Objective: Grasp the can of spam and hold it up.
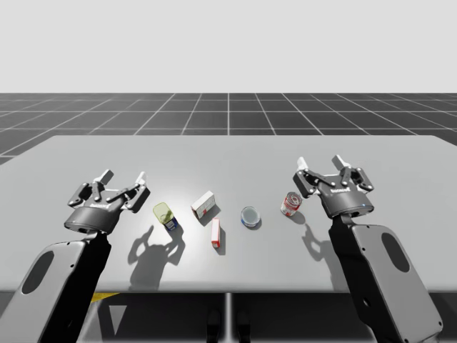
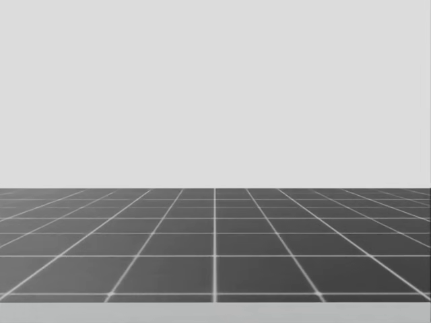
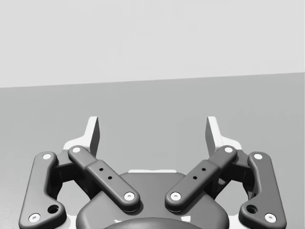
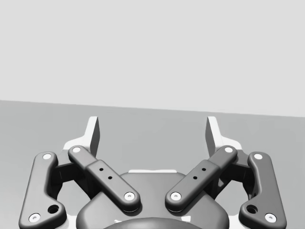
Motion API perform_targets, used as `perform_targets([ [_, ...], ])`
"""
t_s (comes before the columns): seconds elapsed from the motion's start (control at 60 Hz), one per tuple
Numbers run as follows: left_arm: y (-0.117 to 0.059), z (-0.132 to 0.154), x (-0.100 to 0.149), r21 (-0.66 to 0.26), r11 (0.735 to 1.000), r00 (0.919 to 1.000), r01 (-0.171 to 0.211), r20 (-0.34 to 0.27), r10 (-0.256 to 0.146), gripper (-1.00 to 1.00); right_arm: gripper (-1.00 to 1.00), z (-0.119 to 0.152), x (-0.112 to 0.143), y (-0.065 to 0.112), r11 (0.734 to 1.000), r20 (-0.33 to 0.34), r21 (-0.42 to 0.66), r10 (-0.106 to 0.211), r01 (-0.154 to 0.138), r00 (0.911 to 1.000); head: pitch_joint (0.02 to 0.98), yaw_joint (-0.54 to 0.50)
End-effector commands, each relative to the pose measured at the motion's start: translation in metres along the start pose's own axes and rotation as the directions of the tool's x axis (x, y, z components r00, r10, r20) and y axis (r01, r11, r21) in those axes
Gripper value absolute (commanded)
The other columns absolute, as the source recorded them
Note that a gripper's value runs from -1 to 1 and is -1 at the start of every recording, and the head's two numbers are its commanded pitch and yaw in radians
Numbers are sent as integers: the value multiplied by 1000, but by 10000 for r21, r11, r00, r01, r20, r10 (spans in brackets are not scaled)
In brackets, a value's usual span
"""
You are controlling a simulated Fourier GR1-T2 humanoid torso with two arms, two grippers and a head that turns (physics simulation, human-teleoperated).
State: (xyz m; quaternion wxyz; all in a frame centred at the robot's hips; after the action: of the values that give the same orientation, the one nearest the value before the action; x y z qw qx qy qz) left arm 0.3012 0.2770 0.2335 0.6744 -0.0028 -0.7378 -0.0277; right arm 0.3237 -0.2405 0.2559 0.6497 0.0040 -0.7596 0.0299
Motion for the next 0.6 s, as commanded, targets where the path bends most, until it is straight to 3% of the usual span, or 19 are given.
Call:
perform_targets([
  [0.017,0,0,0,4,10000,10000,39,16,-39,-1000,-1000,2,0,-1,9997,243,-247,-44,50,9997,60,-3],
  [0.05,0,0,0,6,10000,10000,43,17,-43,-1000,-1000,4,3,0,9996,374,-237,163,-154,9992,64,-3],
  [0.117,0,0,0,1,10000,10000,48,26,-48,-1000,-1000,2,4,-1,9998,396,-164,-117,124,9991,74,-3],
  [0.25,1,0,0,58,10000,10000,69,38,-69,-1000,-1000,-2,-2,-2,9999,-27,56,-102,102,9999,123,2],
  [0.417,1,0,1,90,9999,10000,74,58,-75,-1000,-1000,-4,-2,-4,9997,120,-254,66,-63,9999,262,9],
  [0.6,2,0,1,154,9998,9999,105,53,-106,-1000,-1000,-4,-2,-4,9996,75,-269,26,-24,10000,401,21],
])
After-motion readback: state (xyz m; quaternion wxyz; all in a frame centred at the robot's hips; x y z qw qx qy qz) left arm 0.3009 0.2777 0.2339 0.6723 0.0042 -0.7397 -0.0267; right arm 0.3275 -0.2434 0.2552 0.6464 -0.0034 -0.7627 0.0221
